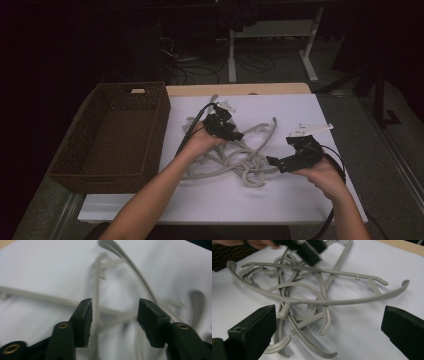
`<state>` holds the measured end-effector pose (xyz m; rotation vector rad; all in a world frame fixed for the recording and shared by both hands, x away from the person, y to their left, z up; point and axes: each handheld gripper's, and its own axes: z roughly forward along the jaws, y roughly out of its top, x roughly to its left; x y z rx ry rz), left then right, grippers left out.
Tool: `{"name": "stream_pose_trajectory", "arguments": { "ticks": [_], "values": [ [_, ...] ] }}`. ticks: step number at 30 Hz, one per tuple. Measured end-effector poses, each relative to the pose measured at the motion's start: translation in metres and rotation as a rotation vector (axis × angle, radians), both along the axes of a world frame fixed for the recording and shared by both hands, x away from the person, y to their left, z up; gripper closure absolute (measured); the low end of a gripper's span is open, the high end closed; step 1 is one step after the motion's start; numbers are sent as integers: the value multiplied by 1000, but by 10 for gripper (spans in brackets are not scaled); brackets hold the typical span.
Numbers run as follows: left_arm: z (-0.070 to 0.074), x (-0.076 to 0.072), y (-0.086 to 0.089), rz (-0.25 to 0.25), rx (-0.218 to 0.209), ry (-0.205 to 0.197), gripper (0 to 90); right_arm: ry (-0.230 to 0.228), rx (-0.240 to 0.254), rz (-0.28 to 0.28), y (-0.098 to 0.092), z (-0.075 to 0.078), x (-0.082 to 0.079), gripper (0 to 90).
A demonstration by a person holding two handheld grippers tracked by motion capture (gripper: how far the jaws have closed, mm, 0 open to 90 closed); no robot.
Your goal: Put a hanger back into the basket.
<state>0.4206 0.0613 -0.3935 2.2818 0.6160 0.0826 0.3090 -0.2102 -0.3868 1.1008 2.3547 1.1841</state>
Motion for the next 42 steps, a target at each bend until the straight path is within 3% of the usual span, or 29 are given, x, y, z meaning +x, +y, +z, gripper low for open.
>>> {"name": "stream_pose_trajectory", "arguments": {
  "ticks": [5, 11, 16, 20, 26, 29, 32, 37, 42],
  "values": [
    [1, -28, 25, -47, -25, 11, 337, 8, 7, -10, -1, -5, 0, 0],
    [-8, -56, 45, -75, -23, 17, 257, 12, 26, -16, -4, -12, -2, 0],
    [-17, -72, 56, -83, -28, 28, 253, 28, 54, -22, -11, -21, -8, 0],
    [-24, -79, 59, -98, -3, 35, 261, 30, 57, -31, -19, -29, -18, 0],
    [-32, -84, 56, -123, 49, 41, 328, 38, 38, -67, -37, -43, -33, 0],
    [-34, -85, 53, -130, 70, 34, 396, 34, 31, -83, -41, -46, -33, 0],
    [-36, -85, 51, -136, 84, 33, 470, 36, 41, -83, -42, -46, -32, 0],
    [-41, -83, 44, -149, 127, 27, 603, 48, 17, -69, -38, -50, -29, 0],
    [-44, -82, 36, -171, 180, 18, 664, 46, 25, -68, -37, -50, -28, 0]
  ]
}}
